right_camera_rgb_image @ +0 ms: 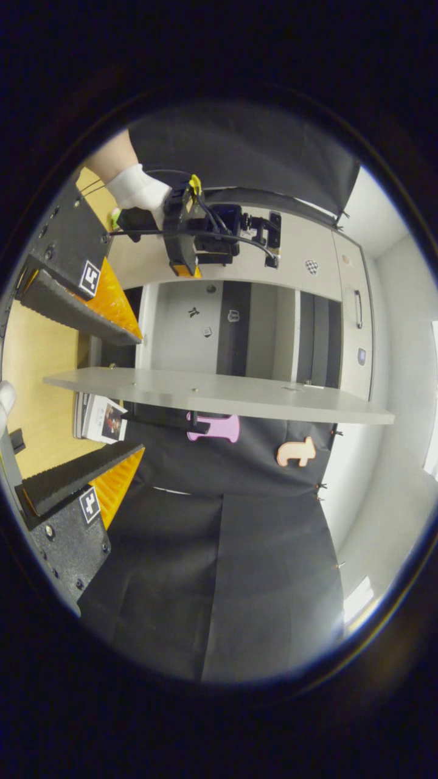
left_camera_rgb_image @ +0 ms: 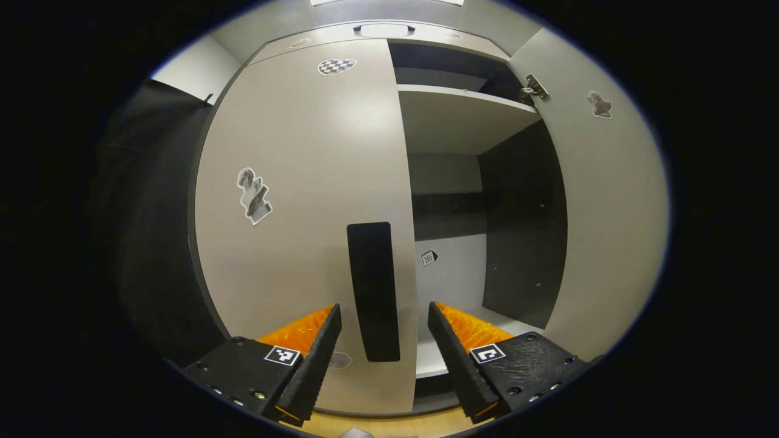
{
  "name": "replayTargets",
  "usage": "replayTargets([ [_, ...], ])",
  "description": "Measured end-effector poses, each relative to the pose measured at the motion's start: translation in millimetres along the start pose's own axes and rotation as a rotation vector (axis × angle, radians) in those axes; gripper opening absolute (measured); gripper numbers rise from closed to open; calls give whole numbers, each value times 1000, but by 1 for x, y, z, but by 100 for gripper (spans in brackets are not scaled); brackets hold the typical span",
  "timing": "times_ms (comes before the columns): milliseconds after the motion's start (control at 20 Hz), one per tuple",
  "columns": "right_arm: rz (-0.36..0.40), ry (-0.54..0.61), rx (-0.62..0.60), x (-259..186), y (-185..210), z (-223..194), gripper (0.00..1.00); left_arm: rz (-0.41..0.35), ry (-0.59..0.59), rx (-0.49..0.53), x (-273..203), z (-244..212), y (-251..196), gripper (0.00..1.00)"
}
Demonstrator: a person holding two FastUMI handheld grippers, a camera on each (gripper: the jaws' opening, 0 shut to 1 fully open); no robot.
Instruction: Open the right door of the double-door shoe cabinet with the right hand, and open the left door with the left hand.
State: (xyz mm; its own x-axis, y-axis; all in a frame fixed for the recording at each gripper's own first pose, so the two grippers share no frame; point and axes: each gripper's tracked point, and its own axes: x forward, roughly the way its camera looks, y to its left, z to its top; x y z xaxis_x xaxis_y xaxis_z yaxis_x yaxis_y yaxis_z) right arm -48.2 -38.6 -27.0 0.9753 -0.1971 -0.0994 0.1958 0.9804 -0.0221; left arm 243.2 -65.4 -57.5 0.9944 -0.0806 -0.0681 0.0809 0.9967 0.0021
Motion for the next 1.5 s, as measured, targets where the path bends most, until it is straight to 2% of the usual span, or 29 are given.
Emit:
replayTargets([
  [50, -4, -4, -2, 0, -2, 0, 98, 7, 2, -7, 4, 0, 1, 81],
  [150, -6, -8, -2, 1, -2, 2, 96, 25, 33, -16, 12, -5, 5, 80],
  [200, -4, -10, -4, 2, -1, 4, 98, 30, 52, -27, 13, -9, 6, 73],
  [250, 0, -15, -5, 2, -2, 4, 96, 12, 63, -45, 14, -12, 2, 59],
  [350, 6, -19, -13, 3, -1, 5, 98, 11, 50, -38, 14, -9, 3, 47],
  [400, 11, -21, -14, 2, 0, 6, 96, 12, 49, -30, 14, -9, 2, 53],
  [450, 17, -22, -12, 2, 1, 6, 96, 8, 56, -19, 14, -10, 3, 32],
  [600, 34, -26, -10, 1, 5, 8, 97, -2, 67, -6, 16, -11, 6, 22],
  [650, 45, -27, -11, 0, 7, 7, 96, -2, 64, -10, 16, -11, 7, 27],
  [700, 54, -29, -15, -2, 9, 7, 98, -3, 63, -16, 15, -10, 6, 14],
  [800, 59, -35, -21, -5, 8, 8, 99, -10, 62, -28, 13, -10, 7, 7],
  [900, 62, -40, -21, -9, 7, 9, 98, -21, 73, -35, 9, -11, 7, 4],
  [1500, 96, -14, 13, -27, 7, -7, 98, -51, 60, -28, -26, -6, 8, 4],
])
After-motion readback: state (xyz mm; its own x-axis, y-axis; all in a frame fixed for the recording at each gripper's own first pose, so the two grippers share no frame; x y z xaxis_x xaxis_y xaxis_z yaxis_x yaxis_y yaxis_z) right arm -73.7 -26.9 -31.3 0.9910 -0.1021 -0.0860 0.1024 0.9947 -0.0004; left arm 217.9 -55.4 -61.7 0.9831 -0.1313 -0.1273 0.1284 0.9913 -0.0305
